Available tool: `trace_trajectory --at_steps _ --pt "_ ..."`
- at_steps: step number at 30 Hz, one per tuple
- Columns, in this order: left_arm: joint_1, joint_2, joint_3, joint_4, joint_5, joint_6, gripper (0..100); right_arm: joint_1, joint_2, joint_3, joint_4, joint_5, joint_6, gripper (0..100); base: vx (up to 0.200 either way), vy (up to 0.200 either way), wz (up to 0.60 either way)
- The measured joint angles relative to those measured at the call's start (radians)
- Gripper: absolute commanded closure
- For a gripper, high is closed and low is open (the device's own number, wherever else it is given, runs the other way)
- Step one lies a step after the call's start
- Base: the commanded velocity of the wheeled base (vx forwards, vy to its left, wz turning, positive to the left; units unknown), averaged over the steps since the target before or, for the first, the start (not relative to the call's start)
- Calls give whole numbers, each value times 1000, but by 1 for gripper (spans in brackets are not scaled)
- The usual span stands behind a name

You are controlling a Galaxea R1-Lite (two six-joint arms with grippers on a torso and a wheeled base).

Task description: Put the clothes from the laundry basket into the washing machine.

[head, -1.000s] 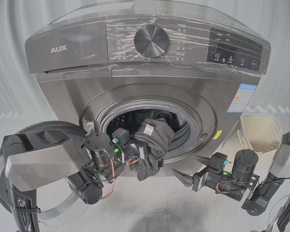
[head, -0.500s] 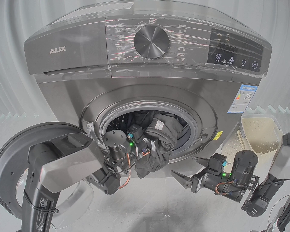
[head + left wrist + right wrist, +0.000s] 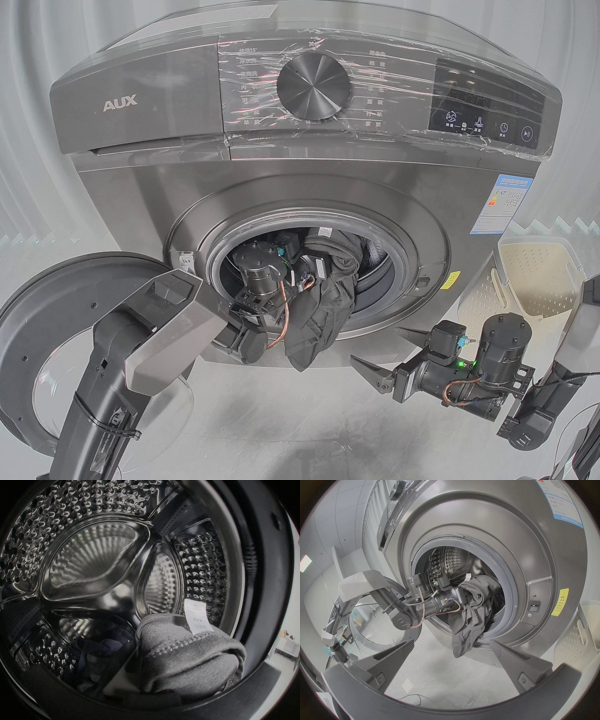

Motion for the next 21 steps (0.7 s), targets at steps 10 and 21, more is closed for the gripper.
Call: trace_trajectory --at_steps 10,21 --pt "16 103 -333 172 90 -4 100 1 7 5 0 0 0 0 0 0 0" --pt "24 79 -195 189 115 -48 0 5 12 15 0 1 0 0 0 0 0"
